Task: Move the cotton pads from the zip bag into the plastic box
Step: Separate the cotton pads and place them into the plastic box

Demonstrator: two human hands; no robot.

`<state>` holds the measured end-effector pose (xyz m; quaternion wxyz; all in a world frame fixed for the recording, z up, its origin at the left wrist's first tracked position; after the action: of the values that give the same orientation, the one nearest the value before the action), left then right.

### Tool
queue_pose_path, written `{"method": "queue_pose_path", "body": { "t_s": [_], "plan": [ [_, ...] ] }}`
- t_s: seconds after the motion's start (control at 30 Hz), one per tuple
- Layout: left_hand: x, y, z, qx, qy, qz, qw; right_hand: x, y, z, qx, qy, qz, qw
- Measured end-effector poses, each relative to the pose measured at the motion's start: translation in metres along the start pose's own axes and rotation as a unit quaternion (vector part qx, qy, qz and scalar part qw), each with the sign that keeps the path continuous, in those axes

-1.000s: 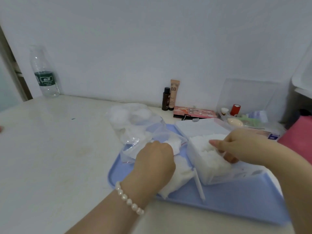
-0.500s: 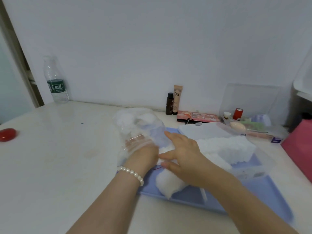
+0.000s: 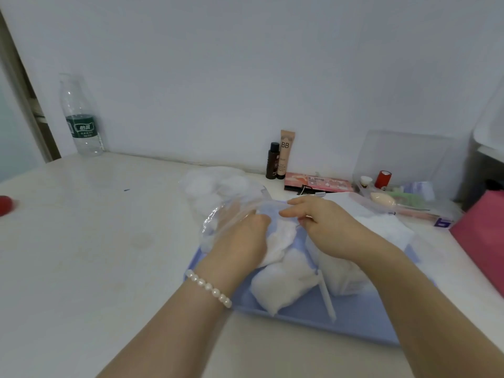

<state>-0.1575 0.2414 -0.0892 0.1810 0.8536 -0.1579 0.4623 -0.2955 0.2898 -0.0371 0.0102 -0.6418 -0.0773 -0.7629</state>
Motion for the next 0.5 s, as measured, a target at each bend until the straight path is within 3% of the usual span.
{"method": "queue_pose_path", "body": {
  "t_s": [0.07,0.2,0.27,0.5],
  "plan": [
    [-0.001,-0.001,-0.007,-0.081,-0.079,-0.022,0.993,0.002,-0.003,-0.004,-0.01,0.018,-0.002,1.0],
    [0.001,-0.013,-0.015,-0.06,-0.128,0.131,0.981,0.0,-0.006,-0.012,-0.033,0.026,0.012,0.999],
    [0.001,-0.013,-0.011,-0.065,-0.111,0.133,0.983,-0.003,-0.007,-0.015,-0.034,0.03,0.014,0.999],
    [0.01,-0.009,-0.009,-0.054,-0.206,0.053,0.976,-0.008,-0.012,-0.018,-0.027,0.038,0.012,0.999]
  ]
}}
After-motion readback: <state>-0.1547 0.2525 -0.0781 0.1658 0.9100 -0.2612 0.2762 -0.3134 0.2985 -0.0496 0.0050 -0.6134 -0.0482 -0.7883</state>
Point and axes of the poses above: each hand's wrist, its own y-axis towards the middle knuckle, its own x-axis out of the back of the hand, z = x × y, the point moved 1 cm from there along y, towards the middle knuckle, and after that the axes turned 12 degrees about -y, right-handed, at the moved point
